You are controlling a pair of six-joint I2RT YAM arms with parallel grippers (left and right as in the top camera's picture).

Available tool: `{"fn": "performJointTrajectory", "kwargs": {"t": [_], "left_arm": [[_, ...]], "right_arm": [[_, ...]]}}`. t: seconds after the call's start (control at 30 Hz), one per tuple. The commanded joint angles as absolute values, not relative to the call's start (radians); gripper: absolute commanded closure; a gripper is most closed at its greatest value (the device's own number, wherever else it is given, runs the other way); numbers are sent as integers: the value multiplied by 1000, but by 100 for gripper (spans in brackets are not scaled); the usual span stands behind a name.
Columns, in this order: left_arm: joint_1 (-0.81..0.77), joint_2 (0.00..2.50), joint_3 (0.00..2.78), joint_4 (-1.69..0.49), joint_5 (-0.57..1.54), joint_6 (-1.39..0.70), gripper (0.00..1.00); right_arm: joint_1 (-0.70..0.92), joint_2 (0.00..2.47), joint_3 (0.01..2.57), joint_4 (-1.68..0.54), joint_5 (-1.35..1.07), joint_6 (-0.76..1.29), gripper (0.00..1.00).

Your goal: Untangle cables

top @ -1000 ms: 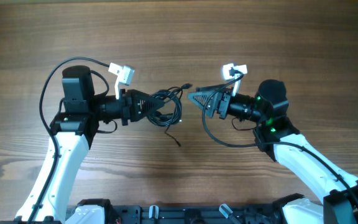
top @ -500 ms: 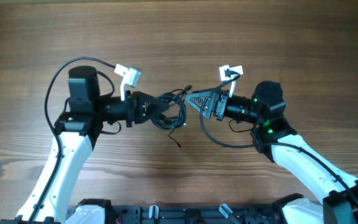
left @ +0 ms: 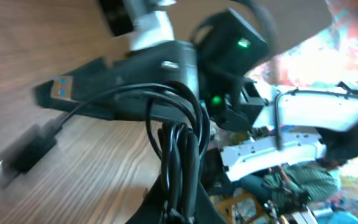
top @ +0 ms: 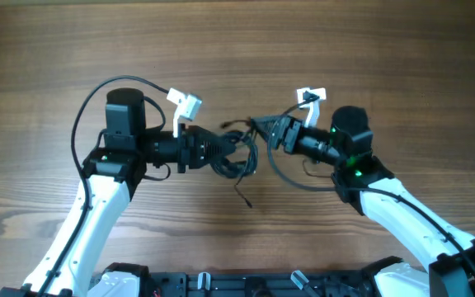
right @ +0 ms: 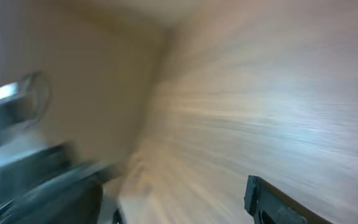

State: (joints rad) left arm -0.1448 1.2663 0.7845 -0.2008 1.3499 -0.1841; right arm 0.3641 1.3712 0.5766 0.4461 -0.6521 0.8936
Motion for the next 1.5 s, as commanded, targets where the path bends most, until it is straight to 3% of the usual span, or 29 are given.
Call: {"fn": "performJointTrajectory", "kwargs": {"t": [0.0, 0.13, 0.3, 0.4, 0.6, 0.97, 1.17, 1.47], "left_arm": [[-154, 1264, 789, -193, 1399, -165, 96], [-153, 1264, 789, -190, 1398, -164, 96], [-72, 1264, 789, -189, 1352, -163, 96], [-47, 1264, 789, -181, 1353, -163, 96], [-116, 1264, 789, -183, 1353, -164, 96], [-116, 1264, 789, -183, 1398, -164, 96], [-116, 1264, 789, -183, 1406, -164, 96], [-116, 1264, 789, -183, 1406, -164, 96]], "right_arm": [[364, 1369, 577, 321, -459, 889, 24], [339, 1362, 577, 306, -545, 822, 23], [183, 1317, 577, 387, -1049, 709, 26], [219, 1318, 577, 529, -1137, 738, 27], [340, 1318, 577, 561, -830, 791, 27], [410, 1320, 577, 551, -777, 812, 27], [454, 1391, 577, 329, -482, 814, 34], [340, 1410, 577, 143, -260, 811, 29]]}}
